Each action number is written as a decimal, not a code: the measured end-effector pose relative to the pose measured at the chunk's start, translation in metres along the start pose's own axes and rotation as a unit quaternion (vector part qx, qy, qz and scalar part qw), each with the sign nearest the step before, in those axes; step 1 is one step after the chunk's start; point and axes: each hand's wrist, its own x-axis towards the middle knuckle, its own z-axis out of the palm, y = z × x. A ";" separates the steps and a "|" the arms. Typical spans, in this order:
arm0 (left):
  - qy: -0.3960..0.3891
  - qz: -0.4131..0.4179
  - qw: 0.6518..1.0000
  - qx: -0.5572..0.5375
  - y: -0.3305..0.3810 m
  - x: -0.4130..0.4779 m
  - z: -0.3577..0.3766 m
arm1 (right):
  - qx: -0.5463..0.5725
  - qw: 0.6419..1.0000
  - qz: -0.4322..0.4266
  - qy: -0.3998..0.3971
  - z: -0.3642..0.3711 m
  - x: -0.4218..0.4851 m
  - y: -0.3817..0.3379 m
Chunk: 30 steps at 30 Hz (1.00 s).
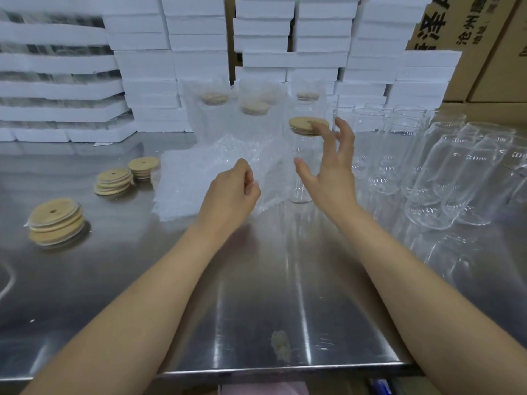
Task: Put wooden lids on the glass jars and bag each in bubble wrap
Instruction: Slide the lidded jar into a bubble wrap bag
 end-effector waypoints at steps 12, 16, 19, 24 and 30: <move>0.026 0.048 0.998 0.011 -0.004 -0.002 0.006 | 0.325 0.891 0.205 0.242 -0.017 0.011 -0.011; 0.002 0.039 0.998 0.040 -0.004 -0.005 0.006 | 0.501 0.788 0.264 0.242 -0.023 0.018 -0.016; -0.023 0.023 0.998 0.050 0.003 -0.005 0.006 | 0.528 0.779 0.261 0.216 -0.017 0.013 -0.023; -0.028 0.004 0.999 -0.020 0.012 -0.004 0.003 | 0.499 0.826 0.211 0.158 -0.003 0.000 -0.038; 0.038 -0.042 0.987 -0.151 0.006 -0.004 0.004 | 0.378 0.872 0.248 0.186 0.004 -0.007 -0.025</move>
